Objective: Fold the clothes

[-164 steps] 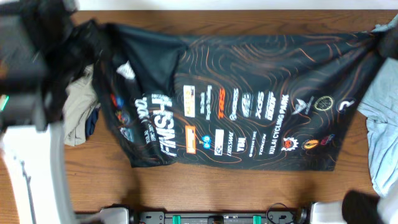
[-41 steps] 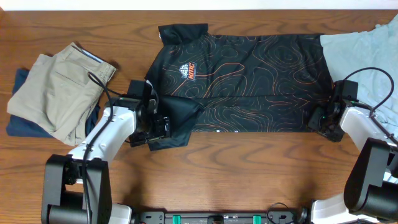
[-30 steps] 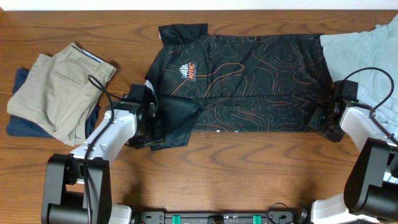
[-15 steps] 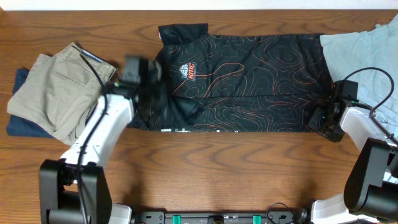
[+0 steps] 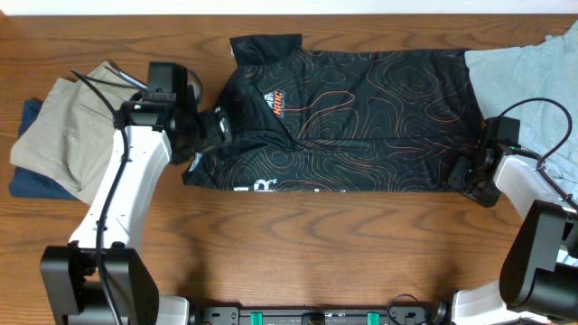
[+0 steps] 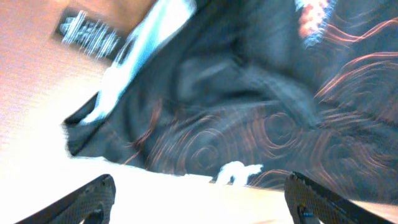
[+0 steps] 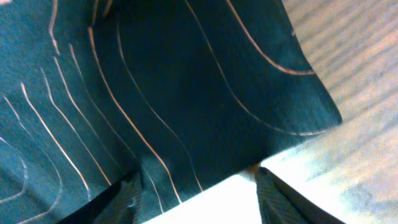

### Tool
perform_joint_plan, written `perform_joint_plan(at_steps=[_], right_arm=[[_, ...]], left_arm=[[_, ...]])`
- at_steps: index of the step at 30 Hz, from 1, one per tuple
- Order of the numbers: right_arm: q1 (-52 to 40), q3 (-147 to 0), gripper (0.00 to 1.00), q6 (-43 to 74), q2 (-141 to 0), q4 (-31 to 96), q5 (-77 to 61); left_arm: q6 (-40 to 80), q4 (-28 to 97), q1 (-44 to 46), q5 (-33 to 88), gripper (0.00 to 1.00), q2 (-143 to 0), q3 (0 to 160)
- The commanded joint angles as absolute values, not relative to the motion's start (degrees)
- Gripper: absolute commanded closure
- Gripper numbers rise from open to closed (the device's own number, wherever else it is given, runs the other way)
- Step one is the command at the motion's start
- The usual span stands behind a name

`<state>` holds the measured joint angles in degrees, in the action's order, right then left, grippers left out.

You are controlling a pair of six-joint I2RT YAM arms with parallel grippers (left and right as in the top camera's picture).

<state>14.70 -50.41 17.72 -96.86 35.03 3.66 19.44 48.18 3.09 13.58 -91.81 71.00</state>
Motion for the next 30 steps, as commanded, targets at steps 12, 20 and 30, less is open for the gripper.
perform_joint_plan(at_steps=[12, 20, 30], right_arm=[[18.6, -61.0, 0.21, 19.5, -95.9, 48.6, 6.2], [22.0, -53.9, 0.25, 20.8, -95.9, 40.3, 4.0], [21.9, -46.8, 0.71, 20.8, -95.9, 29.1, 0.0]], left_arm=[[20.9, 44.1, -1.1, 8.0, 0.07, -101.1, 63.6], [20.9, 38.8, -2.3, 14.6, 0.07, -105.6, 63.6], [20.9, 40.3, -2.3, 14.5, 0.55, -105.7, 63.5]])
